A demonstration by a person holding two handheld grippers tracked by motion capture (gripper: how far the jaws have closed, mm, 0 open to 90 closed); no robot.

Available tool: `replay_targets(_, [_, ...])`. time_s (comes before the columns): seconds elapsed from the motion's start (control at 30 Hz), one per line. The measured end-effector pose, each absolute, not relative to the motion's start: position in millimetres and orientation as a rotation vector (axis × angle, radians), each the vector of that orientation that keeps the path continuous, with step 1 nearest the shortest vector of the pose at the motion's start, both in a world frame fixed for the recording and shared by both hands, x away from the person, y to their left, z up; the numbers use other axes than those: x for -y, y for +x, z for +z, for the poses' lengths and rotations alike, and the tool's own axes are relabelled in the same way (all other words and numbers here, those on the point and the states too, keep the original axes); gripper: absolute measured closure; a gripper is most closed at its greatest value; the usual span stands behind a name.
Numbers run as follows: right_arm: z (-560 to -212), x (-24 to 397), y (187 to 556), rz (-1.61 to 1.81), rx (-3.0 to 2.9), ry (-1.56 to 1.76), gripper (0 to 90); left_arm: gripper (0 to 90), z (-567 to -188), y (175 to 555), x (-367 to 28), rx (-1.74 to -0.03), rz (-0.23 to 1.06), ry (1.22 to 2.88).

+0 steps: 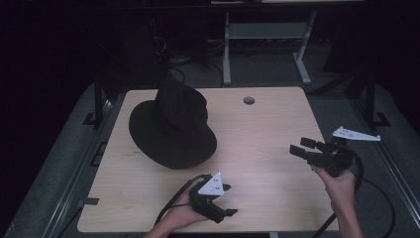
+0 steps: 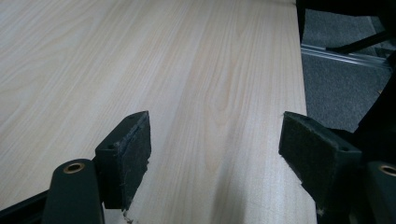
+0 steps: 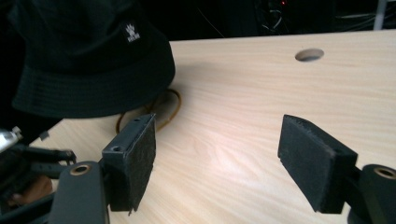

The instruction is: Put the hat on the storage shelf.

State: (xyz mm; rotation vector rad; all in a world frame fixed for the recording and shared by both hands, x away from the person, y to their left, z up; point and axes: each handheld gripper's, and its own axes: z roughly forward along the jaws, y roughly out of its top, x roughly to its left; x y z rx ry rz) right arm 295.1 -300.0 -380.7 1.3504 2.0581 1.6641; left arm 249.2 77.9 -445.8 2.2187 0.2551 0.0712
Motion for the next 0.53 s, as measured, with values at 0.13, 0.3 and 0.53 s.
replay_targets(0.13, [-388.6, 303.8, 290.1, 1.663, -2.059, 1.372, 27.0, 24.3, -446.9, 249.7, -78.1, -0.257, 0.070, 2.225])
replay_targets(0.3, [-401.6, 312.1, 278.9, 1.673, -2.036, 1.392, 26.5, 24.3, -448.6, 249.8, -77.1, -0.265, 0.064, 2.228])
replay_targets(0.53, [-410.1, 316.1, 263.1, 1.662, -2.023, 1.389, 25.2, 24.2, -448.8, 249.5, -76.9, -0.258, 0.072, 2.233])
